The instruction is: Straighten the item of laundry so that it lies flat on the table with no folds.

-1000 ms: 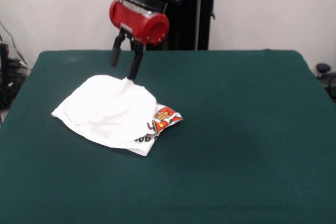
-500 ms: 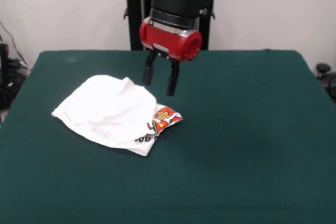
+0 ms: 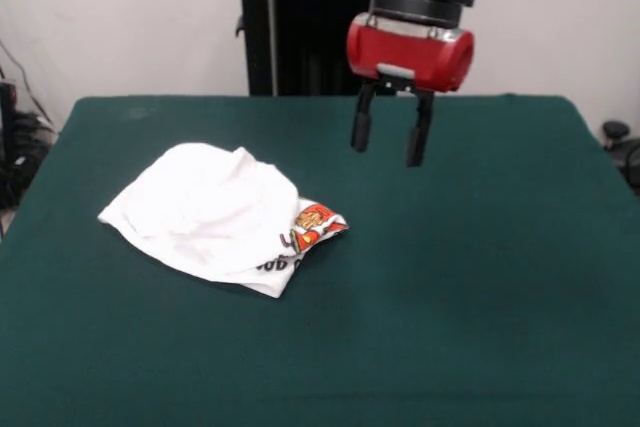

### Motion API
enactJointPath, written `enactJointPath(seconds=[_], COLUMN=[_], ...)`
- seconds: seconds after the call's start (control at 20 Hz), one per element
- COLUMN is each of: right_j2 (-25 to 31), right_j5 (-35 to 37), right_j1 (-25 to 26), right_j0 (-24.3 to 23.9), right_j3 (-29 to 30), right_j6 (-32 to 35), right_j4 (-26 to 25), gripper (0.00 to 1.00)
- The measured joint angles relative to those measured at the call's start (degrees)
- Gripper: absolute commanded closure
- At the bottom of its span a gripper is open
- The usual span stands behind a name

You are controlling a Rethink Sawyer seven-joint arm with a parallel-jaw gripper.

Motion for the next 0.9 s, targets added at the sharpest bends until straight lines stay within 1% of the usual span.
enactJointPath(seconds=[0.2, 0.4, 0.7, 0.9], right_j2=[1.2, 1.2, 0.5, 0.4], right_j5=[-2.0, -6.1, -13.4, -16.5], right_j1=[0.6, 2.9, 8.5, 11.7], right_j0=[-0.5, -0.9, 1.8, 3.0], right_j3=[0.1, 0.4, 0.5, 0.5], right_j6=[0.0, 0.0, 0.0, 0.0], right_j4=[0.0, 0.0, 1.8, 2.5], gripper=[0.0, 0.0, 0.0, 0.0])
